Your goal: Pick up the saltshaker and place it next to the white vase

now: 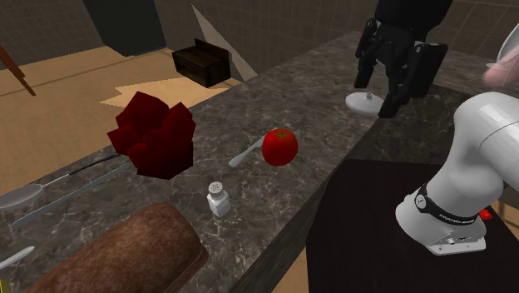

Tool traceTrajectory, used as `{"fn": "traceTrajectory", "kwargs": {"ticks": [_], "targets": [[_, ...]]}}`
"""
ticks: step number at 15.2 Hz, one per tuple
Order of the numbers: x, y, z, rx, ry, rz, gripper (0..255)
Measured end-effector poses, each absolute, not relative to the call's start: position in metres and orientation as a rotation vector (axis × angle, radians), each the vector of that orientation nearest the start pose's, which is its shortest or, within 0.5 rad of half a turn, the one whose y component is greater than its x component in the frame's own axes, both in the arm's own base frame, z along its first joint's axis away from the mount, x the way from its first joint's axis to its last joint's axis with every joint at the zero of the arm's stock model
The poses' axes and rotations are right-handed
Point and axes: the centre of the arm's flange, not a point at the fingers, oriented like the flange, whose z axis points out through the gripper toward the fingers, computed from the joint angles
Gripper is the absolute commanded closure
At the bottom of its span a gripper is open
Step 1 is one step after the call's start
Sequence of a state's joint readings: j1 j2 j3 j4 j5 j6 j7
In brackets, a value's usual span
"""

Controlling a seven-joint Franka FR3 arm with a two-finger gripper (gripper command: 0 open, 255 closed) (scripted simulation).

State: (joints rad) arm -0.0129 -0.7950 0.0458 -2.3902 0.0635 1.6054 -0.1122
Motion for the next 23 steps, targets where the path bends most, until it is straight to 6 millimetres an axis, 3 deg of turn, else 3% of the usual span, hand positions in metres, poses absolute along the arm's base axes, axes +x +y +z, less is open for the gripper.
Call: {"fn": "traceTrajectory", "kwargs": {"ticks": [2,7,23], "targets": [[0.312,0.021,0.577,-3.103,-0.201,-0.016,0],[0.361,0.025,0.546,-3.091,-0.196,-0.007,0],[0.544,0.054,0.438,-3.046,-0.179,0.013,0]]}}
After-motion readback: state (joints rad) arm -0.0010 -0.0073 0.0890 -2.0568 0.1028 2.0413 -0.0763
